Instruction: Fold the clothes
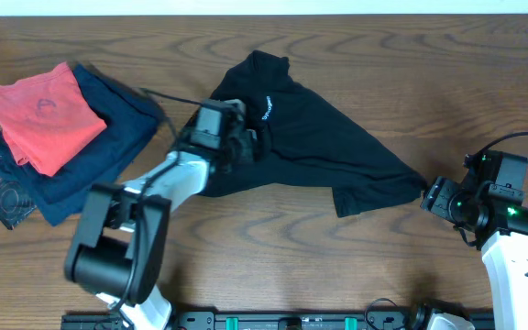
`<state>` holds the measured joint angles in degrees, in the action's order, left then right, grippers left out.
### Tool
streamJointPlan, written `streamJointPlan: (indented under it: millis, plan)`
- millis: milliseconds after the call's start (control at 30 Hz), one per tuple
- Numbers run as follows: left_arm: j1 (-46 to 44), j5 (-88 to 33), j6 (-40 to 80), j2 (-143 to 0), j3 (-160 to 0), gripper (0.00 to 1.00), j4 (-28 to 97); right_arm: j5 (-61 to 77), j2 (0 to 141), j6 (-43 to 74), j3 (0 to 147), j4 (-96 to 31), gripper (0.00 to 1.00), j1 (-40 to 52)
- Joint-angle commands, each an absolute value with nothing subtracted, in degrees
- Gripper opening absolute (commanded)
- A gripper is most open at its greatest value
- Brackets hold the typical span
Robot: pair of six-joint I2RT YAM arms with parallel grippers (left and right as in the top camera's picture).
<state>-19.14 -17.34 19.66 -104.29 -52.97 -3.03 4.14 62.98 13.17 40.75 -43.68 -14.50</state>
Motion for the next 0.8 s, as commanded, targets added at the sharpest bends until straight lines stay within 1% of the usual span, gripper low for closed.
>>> streamJointPlan:
  millis: [0, 33, 67, 100, 300, 467, 500, 600, 667, 700, 767]
  plan:
    - [-21.32, -11.55, 21.56, -105.82, -55.79, 0.54, -3.6, 4.56, 63.02, 13.19, 40.82, -43.72, 0.73, -14.94]
    - [-21.8, -10.81, 21.71, -106.48, -55.94, 0.55, -4.16, 4.56, 63.02, 13.17, 40.82, -43.72, 0.74, -14.94]
    - [-22.22, -10.85, 21.71, -107.07, -56.14, 0.58, -4.95, 4.56, 63.02, 13.17, 40.82, -43.72, 0.74, -14.94]
    - [-22.76, -10.87, 21.74, -107.74, -56.34, 0.58, -6.17, 4.56, 63.02, 13.17, 40.82, -43.75, 0.74, -14.94]
    - [-24.97, -10.85, 21.76, -109.84, -56.51, 0.58, -11.38, 4.56, 63.02, 13.15, 40.82, -43.75, 0.75, -14.94]
    - [-26.52, -9.82, 21.71, -110.96, -56.51, 0.57, -11.62, 4.56, 63.02, 12.95, 40.82, -43.72, 0.76, -14.94]
    - [-26.76, -9.26, 21.71, -111.26, -56.51, 0.51, -11.11, 4.56, 63.02, 12.97, 40.82, -43.7, 0.76, -14.94]
    - [-27.14, -6.74, 21.74, -111.96, -56.51, 0.29, -8.45, 4.56, 63.02, 12.97, 40.82, -43.75, 0.76, -14.94]
    - [-27.05, -6.35, 21.71, -111.94, -56.51, 0.12, -7.55, 4.56, 63.02, 12.97, 40.82, -43.72, 0.76, -14.94]
    - [-26.89, -6.37, 21.71, -111.66, -56.51, 0.06, -7.57, 4.56, 63.02, 12.97, 40.82, -43.72, 0.76, -14.94]
    - [-26.44, -6.37, 21.71, -110.1, -56.51, 0.06, -7.57, 4.56, 63.02, 12.97, 40.82, -43.62, 0.76, -14.94]
